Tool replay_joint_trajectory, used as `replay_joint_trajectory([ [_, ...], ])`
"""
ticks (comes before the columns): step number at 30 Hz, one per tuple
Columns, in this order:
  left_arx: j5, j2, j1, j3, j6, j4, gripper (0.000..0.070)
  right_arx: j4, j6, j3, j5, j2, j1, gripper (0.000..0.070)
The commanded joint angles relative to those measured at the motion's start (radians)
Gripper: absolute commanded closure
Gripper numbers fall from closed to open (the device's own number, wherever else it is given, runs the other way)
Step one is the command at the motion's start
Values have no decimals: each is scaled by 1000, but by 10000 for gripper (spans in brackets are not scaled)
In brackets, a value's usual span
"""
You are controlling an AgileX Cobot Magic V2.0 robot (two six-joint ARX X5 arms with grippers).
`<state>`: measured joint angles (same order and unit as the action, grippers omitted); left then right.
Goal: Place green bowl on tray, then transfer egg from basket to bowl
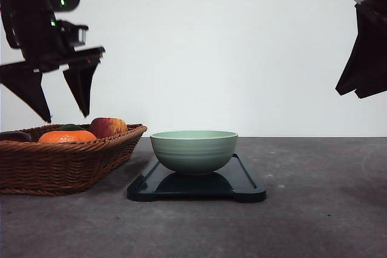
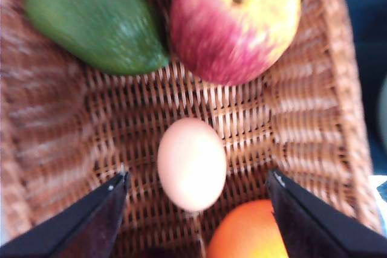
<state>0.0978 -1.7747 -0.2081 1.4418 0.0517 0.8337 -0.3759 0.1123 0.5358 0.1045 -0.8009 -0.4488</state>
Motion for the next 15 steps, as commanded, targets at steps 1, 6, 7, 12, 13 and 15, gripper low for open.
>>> replay_joint_trajectory([
  [1, -6, -36, -4, 24, -10, -13, 228, 10, 12, 3, -2, -8, -5, 491],
  [6, -6, -89, -4, 24, -10, -30, 228, 10, 15, 3, -2, -8, -5, 491],
  [7, -6, -99, -3, 24, -10, -31, 228, 10, 15, 3, -2, -8, -5, 491],
  [12, -6, -129, -4, 24, -10, -39, 228, 10, 15, 3, -2, -8, -5, 491],
  [13, -6, -130, -4, 24, -8, -42, 228, 10, 15, 3, -2, -8, -5, 492],
  [15, -6, -132, -5, 24, -6, -46, 229, 10, 16, 3, -2, -8, -5, 491],
])
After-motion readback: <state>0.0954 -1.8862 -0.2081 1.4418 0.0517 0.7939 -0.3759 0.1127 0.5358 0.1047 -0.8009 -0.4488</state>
